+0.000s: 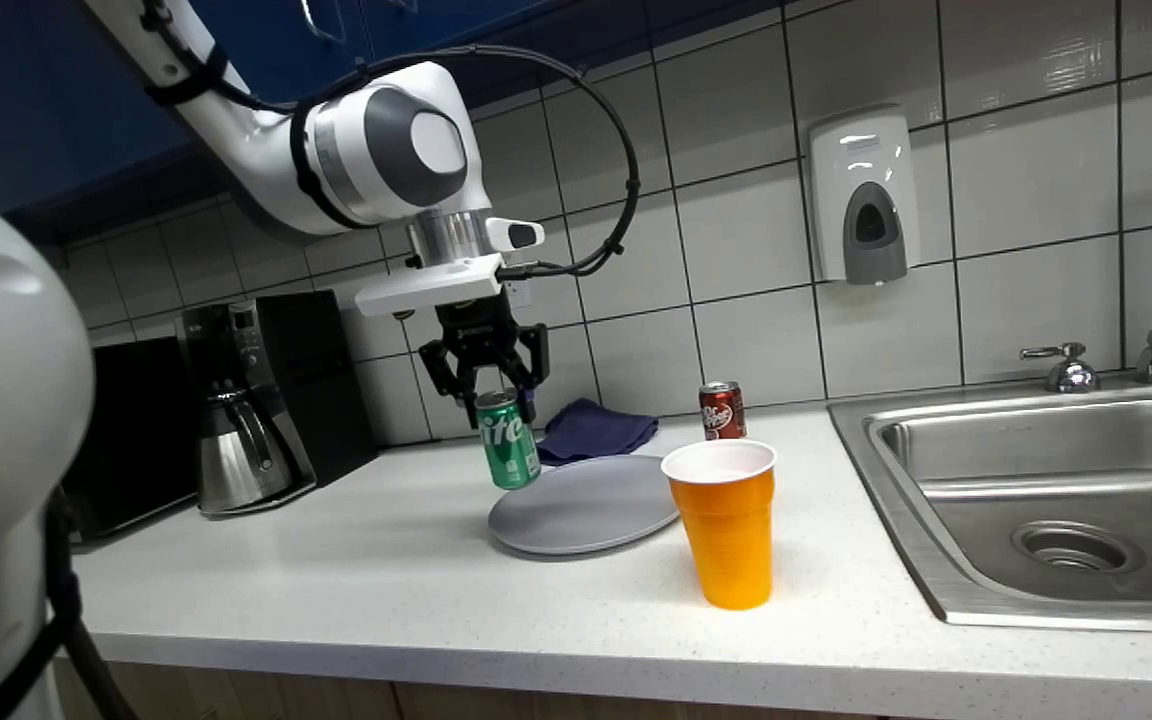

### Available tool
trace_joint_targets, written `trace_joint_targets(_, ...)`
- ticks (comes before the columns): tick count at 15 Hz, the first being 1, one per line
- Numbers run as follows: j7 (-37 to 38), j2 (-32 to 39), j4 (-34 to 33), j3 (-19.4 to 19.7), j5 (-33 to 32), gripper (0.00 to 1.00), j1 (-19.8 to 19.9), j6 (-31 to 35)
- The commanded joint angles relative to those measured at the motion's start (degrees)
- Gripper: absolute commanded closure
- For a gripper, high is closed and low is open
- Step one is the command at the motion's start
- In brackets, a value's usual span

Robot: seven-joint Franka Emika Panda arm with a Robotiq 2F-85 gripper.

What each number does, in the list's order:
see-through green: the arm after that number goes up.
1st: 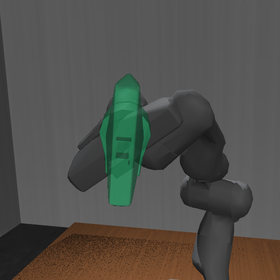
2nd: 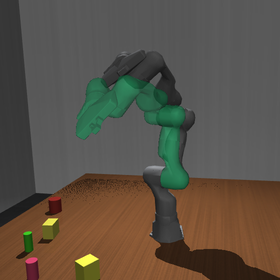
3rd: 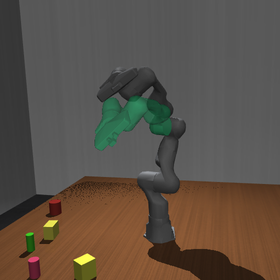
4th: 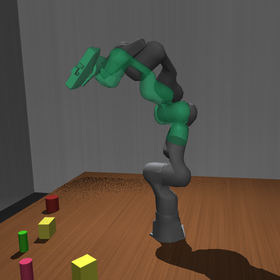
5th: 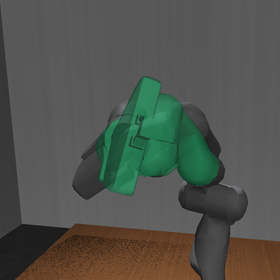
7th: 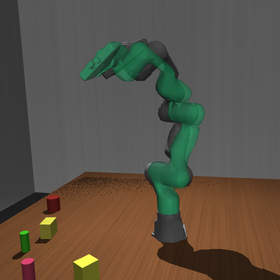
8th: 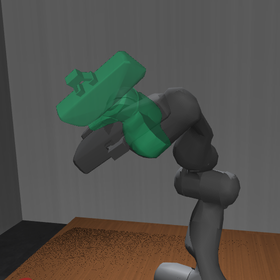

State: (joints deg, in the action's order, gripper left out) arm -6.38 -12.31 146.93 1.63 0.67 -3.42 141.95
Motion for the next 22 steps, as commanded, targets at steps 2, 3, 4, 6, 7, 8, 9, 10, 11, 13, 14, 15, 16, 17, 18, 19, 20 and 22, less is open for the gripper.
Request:
trace_joint_targets(2, -4.3, 1.74, -3.28, 0.81, 0.2, 0.62, 0.96, -2.81)
trace_joint_targets(3, -4.93, 2.29, -3.65, 1.03, 0.09, 0.62, 1.06, -2.7)
trace_joint_targets(4, -5.75, 2.86, -4.01, 1.28, 0.31, 0.62, 1.08, -2.58)
trace_joint_targets(6, -7.4, 3.87, -4.66, 1.7, 0.48, 0.62, 1.22, -2.4)
trace_joint_targets(7, -8.22, 4.51, -5.06, 1.88, 0.66, 0.62, 1.3, -2.46)
trace_joint_targets(8, -9.06, 5.08, -5.34, 2.07, 0.79, 0.62, 1.37, -2.4)
trace_joint_targets(9, -9.95, 5.76, -5.62, 2.28, 0.97, 0.62, 1.47, -2.39)
trace_joint_targets(10, -10.59, 6.4, -5.89, 2.38, 1.08, 0.62, 1.61, -2.35)
trace_joint_targets(11, -11.29, 6.96, -6.16, 2.49, 1.2, 0.62, 1.74, -2.38)
trace_joint_targets(13, -12.52, 8.14, -6.69, 2.64, 1.41, 0.62, 2.02, -2.42)
trace_joint_targets(14, -13.0, 8.71, -6.96, 2.63, 1.42, 0.62, 2.18, -2.53)
trace_joint_targets(15, -13.62, 9.23, -7.18, 2.57, 1.6, 0.62, 2.3, -2.59)
trace_joint_targets(16, -14.04, 9.69, -7.33, 2.47, 1.65, 0.62, 2.42, -2.65)
trace_joint_targets(17, -14.26, 10.12, -7.46, 2.37, 1.66, 0.62, 2.51, -2.72)
trace_joint_targets(18, -14.59, 10.53, -7.54, 2.28, 1.76, 0.62, 2.58, -2.79)
trace_joint_targets(19, -14.87, 10.83, -7.52, 2.21, 1.86, 0.62, 2.63, -2.85)
trace_joint_targets(20, -15.0, 11.16, -7.56, 2.14, 1.82, 0.62, 2.69, -2.94)
trace_joint_targets(22, -15.3, 11.65, -7.54, 2.06, 1.96, 0.62, 2.79, -3.1)
